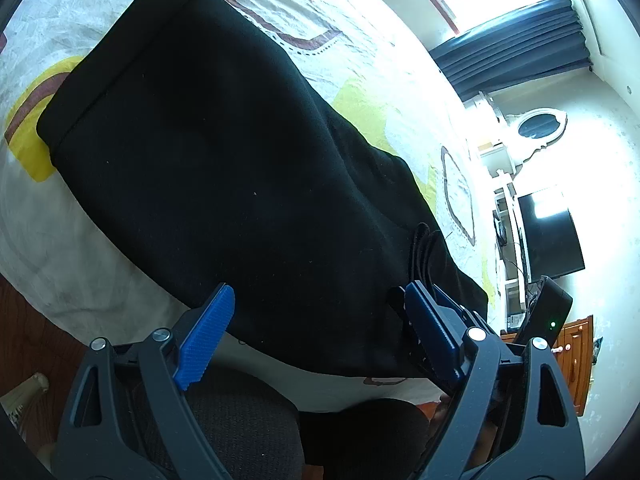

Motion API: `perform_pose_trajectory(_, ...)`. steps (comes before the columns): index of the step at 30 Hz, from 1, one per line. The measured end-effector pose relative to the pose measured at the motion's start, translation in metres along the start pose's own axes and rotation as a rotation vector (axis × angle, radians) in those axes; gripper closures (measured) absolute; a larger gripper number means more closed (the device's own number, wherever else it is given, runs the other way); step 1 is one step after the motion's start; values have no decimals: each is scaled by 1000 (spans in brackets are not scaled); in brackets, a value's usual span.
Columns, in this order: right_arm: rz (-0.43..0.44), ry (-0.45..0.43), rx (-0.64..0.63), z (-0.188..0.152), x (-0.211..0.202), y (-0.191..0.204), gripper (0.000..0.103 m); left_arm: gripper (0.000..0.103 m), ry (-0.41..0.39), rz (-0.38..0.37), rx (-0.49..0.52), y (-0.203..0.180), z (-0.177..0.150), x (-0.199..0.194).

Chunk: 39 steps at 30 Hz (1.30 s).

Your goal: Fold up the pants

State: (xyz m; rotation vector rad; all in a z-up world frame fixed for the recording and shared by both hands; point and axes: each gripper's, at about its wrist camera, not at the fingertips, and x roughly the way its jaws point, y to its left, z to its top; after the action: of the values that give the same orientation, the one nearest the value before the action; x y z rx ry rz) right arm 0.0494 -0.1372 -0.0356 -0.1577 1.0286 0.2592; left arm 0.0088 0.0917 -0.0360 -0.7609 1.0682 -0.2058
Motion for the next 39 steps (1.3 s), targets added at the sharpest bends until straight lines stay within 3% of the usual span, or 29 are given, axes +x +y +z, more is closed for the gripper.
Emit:
perform_pose_trajectory(4,17,-20,-41,-2,-7,9,27,16,2,1,-1,0,2,2)
perform_pose_trajectory(9,205,-48,-25,5,-31,-3,26,16,4,1,2,1,2,3)
perform_pose_trajectory(13,220,-99,-66,8,-68,-33,26,16,5,11,27,-4,0,5)
perform_pose_trajectory(15,227,-122,-43,5,-84,-66,23,16,4,13,35,-7,-1,6)
perform_pose_trajectory(18,151,-127,79,-6,-91,-138,21,16,-3,23,55,-11,-4,5)
perform_pose_trajectory(23,65,-126,496,-52,-77,-281,21,16,-26,53,123,-22,-8,5)
perform_pose_trajectory(25,148,-109,585,-69,-60,-309,21,16,-27,62,142,-25,-10,6)
perform_pose_trajectory(29,439,-158,767,-89,-29,-336,21,16,-6,72,133,-24,-13,12)
perform_pose_trajectory(31,539,-160,837,-94,-15,-342,21,16,-6,76,130,-23,-14,14)
perform_pose_trajectory(32,550,-162,846,-94,-11,-344,22,16,-8,78,134,-23,-14,14)
perform_pose_trajectory(33,553,-158,834,-93,-10,-343,33,16,-9,82,139,-23,-15,14)
perform_pose_trajectory(34,551,-145,813,-91,-8,-342,60,16,-9,85,142,-24,-15,15)
perform_pose_trajectory(37,560,-118,826,-94,0,-338,70,16,-7,89,143,-23,-15,16)
perform_pose_trajectory(39,574,-117,844,-97,3,-339,70,15,-6,91,145,-24,-16,17)
